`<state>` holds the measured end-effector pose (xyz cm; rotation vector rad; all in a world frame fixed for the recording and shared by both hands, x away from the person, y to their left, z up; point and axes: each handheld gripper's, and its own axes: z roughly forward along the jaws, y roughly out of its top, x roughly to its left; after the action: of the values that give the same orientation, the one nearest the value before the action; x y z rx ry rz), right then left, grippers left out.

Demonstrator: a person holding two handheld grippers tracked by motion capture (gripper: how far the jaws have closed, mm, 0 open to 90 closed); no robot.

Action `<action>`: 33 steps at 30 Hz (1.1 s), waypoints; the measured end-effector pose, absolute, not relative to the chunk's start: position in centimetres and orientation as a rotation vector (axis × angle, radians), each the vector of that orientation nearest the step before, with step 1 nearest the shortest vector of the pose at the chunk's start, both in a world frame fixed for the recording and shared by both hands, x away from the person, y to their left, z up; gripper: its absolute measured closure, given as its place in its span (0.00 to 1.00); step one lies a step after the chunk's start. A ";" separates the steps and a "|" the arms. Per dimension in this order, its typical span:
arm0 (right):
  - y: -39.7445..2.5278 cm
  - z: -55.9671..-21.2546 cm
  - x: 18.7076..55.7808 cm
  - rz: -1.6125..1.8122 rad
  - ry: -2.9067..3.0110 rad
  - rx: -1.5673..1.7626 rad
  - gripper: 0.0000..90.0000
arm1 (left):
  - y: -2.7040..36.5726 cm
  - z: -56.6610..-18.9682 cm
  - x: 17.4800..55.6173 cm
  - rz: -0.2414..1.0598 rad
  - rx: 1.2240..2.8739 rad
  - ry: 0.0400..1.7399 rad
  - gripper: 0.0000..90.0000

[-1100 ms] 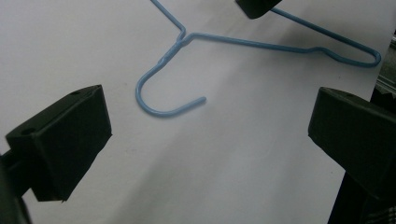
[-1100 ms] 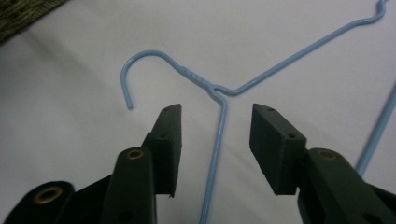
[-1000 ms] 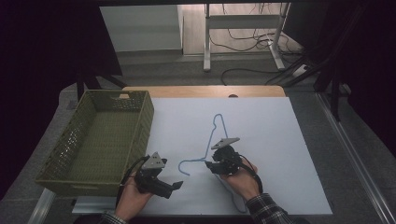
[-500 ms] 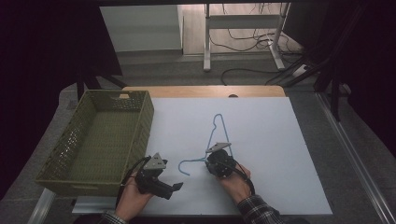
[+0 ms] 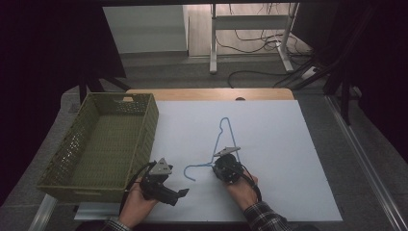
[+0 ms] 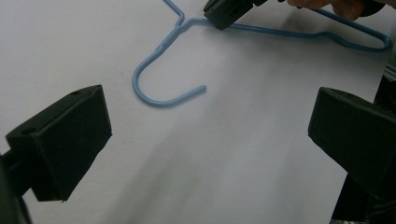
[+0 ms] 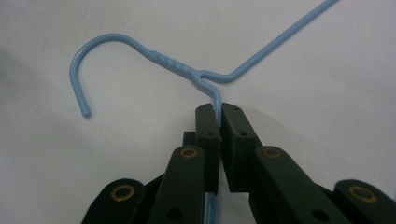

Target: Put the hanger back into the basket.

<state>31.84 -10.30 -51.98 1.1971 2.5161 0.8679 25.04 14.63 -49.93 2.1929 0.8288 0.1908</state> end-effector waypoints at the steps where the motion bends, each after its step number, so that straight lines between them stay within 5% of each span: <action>1: -10.3 -52.0 31.9 0.870 2.517 1.203 0.95 | 14.6 -49.9 25.0 0.191 2.194 0.829 0.00; 23: -11.0 -50.4 31.6 0.937 2.469 1.236 0.96 | 13.9 -50.1 27.7 0.100 2.137 0.905 0.02; 27: -11.2 -50.1 31.5 0.954 2.464 1.242 0.96 | 13.1 -50.5 28.3 0.162 2.197 0.911 0.07; 33: -11.6 -49.6 31.5 0.984 2.454 1.246 0.96 | 13.6 -50.9 28.5 0.133 2.199 0.916 0.28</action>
<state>31.51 -11.62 -49.56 1.2460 2.4537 0.9835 28.49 13.56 -50.89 2.1993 0.9162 0.1331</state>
